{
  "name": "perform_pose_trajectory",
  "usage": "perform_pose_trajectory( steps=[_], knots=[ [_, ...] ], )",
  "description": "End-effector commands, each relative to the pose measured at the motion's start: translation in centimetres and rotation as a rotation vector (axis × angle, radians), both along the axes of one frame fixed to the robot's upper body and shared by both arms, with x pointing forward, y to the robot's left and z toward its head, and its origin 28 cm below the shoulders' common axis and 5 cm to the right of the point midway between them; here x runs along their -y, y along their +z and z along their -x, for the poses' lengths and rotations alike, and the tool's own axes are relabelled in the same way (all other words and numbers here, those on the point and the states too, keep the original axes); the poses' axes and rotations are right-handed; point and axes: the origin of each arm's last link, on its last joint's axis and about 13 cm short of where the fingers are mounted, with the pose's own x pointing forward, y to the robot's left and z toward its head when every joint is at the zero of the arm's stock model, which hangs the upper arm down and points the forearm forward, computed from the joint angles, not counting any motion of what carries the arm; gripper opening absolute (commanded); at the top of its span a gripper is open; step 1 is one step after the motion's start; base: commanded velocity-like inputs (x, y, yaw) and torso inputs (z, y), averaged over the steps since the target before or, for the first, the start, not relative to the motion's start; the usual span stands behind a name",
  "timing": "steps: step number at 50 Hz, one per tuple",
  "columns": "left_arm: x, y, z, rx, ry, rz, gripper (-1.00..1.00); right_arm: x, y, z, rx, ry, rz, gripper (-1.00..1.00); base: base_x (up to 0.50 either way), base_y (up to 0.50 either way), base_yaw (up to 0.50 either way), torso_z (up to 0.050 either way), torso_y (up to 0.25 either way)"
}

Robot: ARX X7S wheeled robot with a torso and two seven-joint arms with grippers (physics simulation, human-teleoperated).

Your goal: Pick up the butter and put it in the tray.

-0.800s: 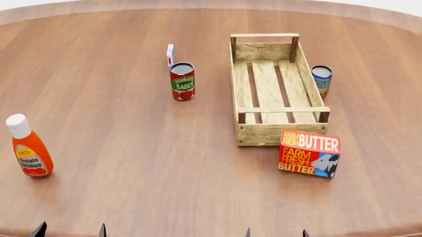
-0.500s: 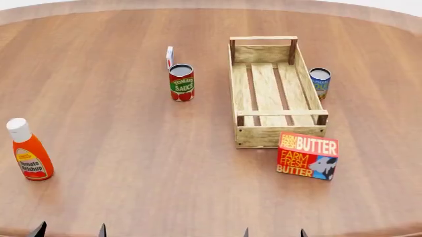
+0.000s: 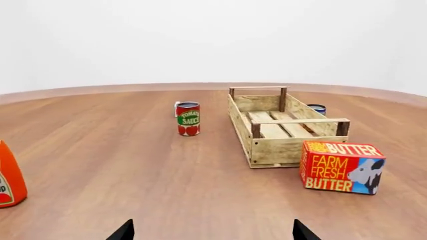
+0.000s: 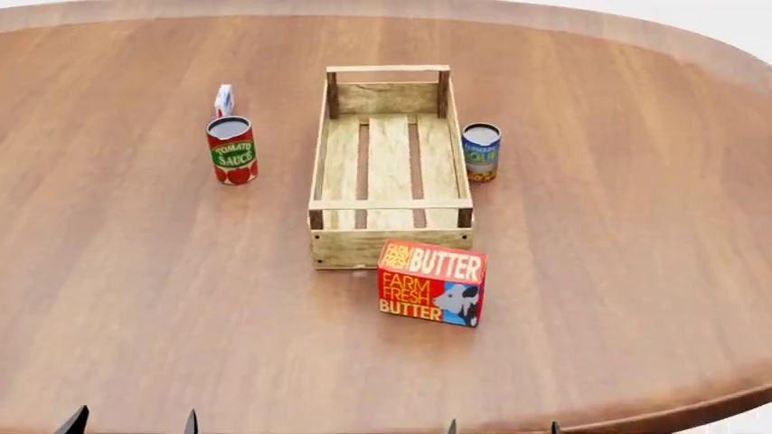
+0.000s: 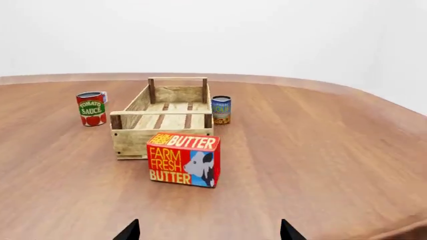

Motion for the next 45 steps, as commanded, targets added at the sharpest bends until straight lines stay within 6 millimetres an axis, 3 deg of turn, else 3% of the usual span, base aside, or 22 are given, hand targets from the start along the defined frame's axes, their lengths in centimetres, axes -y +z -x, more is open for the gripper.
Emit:
perform_pose_trajectory(
  steps=[1,18,45],
  knots=[
    [0.03,-0.03,-0.04,0.0,-0.002,-0.005,1.0,-0.02,-0.26,-0.1,0.0,-0.016,0.011,1.0,0.0,-0.27,0.0,0.0,0.0],
    [0.03,-0.14,-0.04,-0.001,-0.002,-0.007,1.0,-0.16,-0.22,-0.04,-0.02,-0.004,0.008,1.0,0.0,-0.02,0.0,0.0,0.0],
    [-0.01,-0.14,-0.09,-0.003,0.006,-0.011,1.0,-0.22,-0.15,0.11,-0.015,-0.003,0.027,1.0,0.49,0.0,0.0,0.0,0.0]
  ],
)
